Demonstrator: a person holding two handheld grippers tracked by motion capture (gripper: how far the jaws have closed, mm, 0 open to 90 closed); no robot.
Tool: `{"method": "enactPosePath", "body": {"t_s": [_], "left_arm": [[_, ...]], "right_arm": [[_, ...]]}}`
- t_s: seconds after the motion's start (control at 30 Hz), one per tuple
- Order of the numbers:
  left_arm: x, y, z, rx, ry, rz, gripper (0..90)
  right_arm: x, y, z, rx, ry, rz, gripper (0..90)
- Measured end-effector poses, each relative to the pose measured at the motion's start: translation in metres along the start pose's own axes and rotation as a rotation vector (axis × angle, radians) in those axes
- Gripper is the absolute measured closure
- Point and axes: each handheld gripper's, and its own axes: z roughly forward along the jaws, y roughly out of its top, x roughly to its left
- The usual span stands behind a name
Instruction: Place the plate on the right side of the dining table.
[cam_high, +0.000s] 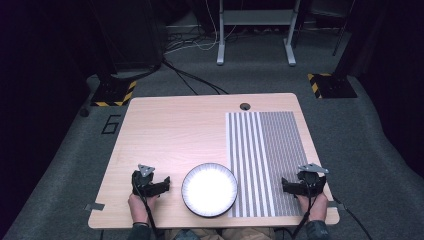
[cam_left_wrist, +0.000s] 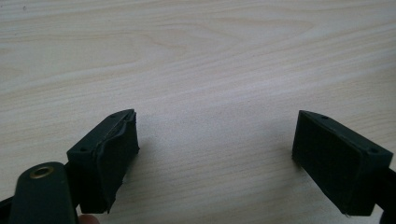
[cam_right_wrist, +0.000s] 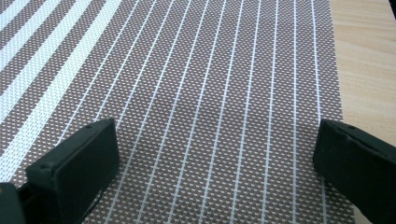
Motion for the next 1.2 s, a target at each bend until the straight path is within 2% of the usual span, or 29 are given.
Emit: {"method": "enactPosePath", "body": {"t_s": [0.17,0.3,0.77,0.93,1.03,1.07,1.1,1.2], "left_arm": [[0.000,0.000,0.000,-0.001,-0.001,0.001,14.2],[-0.001,-0.001,-0.001,0.000,-0.007,0.006,14.0],[-0.009,-0.004,-0.004,0.002,-0.038,0.031,11.6],[-0.011,-0.005,-0.004,0.003,-0.040,0.037,10.0],[-0.011,-0.004,-0.004,0.005,-0.042,0.042,9.5],[-0.011,-0.004,-0.004,0.005,-0.042,0.042,9.5],[-0.011,-0.004,-0.004,0.006,-0.043,0.041,9.5],[-0.012,-0.005,-0.004,0.005,-0.043,0.040,9.3]], "right_arm": [[0.000,0.000,0.000,-0.005,-0.009,0.003,0.0],[0.003,-0.001,-0.001,-0.017,-0.027,-0.015,0.0],[0.001,0.002,0.002,0.000,-0.011,0.005,0.0],[0.002,0.005,0.001,0.000,0.026,-0.025,0.0],[0.006,0.006,-0.002,-0.008,0.064,-0.031,0.0],[0.006,0.006,-0.002,-0.008,0.064,-0.031,0.0],[0.011,0.008,-0.006,-0.017,0.085,-0.029,0.0],[0.018,0.012,-0.012,-0.038,0.108,-0.037,0.0]]}}
